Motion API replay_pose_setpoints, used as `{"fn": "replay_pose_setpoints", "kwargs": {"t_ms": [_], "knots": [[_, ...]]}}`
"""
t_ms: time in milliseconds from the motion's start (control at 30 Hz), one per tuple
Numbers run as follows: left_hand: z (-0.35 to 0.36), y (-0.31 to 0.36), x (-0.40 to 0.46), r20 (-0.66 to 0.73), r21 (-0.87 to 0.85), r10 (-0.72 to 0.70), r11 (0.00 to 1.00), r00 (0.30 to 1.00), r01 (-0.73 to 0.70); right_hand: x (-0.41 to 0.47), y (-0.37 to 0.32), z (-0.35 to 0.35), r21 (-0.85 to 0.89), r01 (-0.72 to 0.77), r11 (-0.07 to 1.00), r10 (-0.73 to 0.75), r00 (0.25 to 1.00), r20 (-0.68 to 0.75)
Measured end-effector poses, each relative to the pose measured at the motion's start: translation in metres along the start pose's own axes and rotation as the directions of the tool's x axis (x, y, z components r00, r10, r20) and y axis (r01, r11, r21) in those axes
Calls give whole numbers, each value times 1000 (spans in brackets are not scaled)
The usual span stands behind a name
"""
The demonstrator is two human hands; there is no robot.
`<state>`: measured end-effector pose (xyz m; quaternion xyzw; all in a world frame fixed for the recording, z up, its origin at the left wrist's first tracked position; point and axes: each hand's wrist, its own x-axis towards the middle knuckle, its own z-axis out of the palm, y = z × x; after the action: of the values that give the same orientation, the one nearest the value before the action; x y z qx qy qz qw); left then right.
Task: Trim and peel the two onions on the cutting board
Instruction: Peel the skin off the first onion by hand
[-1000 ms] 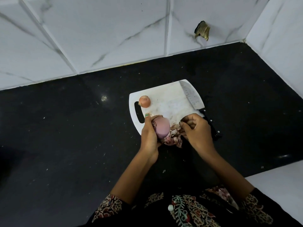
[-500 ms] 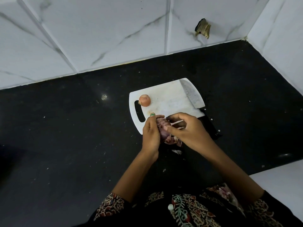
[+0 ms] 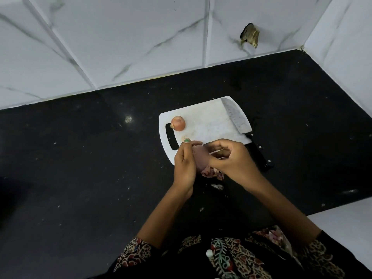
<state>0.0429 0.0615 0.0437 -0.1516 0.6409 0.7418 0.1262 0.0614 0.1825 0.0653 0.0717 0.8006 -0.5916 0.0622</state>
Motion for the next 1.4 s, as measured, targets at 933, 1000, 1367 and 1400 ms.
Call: {"fn": "replay_pose_setpoints", "kwargs": {"t_ms": [933, 1000, 1367, 1400], "knots": [[-1, 4, 5, -22, -214, -237, 950, 971, 227, -6, 4, 9, 245, 22, 969, 13, 990, -141], [0, 2, 5, -20, -232, -231, 948, 973, 220, -11, 4, 15, 220, 51, 974, -19, 989, -144], [1, 3, 3, -30, -229, -213, 953, 977, 201, 0, 18, 20, -4, 37, 999, -36, 951, -306], [2, 3, 1, -20, -235, -223, 948, 975, 213, 3, 21, 16, 20, -10, 1000, 16, 939, -344]]}}
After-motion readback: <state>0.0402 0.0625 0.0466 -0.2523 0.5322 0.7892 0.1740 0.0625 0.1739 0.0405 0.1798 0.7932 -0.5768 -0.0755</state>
